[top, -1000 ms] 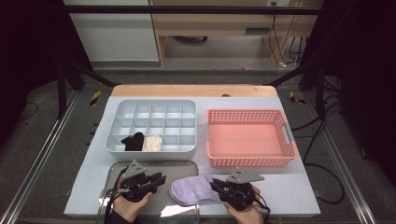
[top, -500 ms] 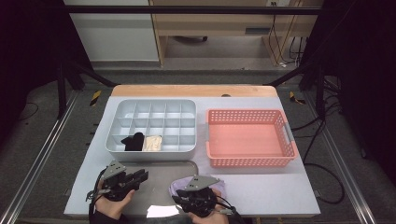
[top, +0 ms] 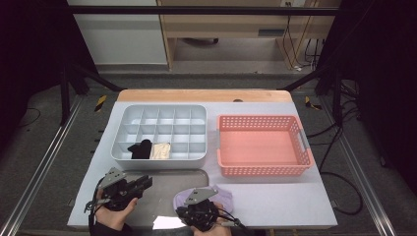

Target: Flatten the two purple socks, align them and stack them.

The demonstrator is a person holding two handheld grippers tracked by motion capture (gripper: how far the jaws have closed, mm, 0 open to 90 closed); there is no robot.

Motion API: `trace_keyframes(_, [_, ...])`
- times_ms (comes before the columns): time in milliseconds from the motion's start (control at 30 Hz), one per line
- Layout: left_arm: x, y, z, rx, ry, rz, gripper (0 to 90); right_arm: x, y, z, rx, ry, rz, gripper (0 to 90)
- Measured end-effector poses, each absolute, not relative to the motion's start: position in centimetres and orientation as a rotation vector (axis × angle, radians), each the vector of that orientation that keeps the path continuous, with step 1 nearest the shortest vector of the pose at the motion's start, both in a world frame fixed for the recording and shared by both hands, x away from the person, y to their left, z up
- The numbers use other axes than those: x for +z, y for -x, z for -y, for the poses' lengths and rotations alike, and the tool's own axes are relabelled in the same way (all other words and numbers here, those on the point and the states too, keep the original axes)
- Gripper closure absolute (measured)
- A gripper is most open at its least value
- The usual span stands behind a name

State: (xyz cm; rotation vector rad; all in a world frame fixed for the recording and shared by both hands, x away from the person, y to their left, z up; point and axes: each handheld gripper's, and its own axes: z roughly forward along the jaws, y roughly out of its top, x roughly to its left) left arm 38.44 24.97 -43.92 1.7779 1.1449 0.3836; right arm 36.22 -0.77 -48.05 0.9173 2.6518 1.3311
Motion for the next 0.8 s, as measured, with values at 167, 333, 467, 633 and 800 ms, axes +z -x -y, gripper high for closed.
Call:
trace_keyframes(167, [-43.8, -38.1, -23.4, 0.356, -1.798, -1.101, 74.5, -46.4, -36.4, 2.8, 1.432, -0.922, -2.564, 75.5])
trace_keyframes(333, [-43.8, -37.7, -20.3, 0.303, -1.875, -1.013, 80.8, -45.1, -37.4, 7.6, 1.426, -1.051, -2.409, 80.8])
trace_keyframes(467, [-44.7, -37.5, -17.6, 0.248, -1.958, -0.970, 83.3, -45.9, -37.4, 9.6, 1.365, -1.108, -2.418, 87.1])
trace_keyframes(633, [-46.4, -37.5, -16.5, 0.217, -2.025, -0.984, 83.4, -47.4, -36.6, 9.5, 1.271, -1.085, -2.516, 89.6])
trace_keyframes(800, [-47.0, -37.3, -16.8, 0.185, -2.062, -0.997, 82.8, -48.0, -36.2, 9.6, 1.192, -1.089, -2.532, 90.0])
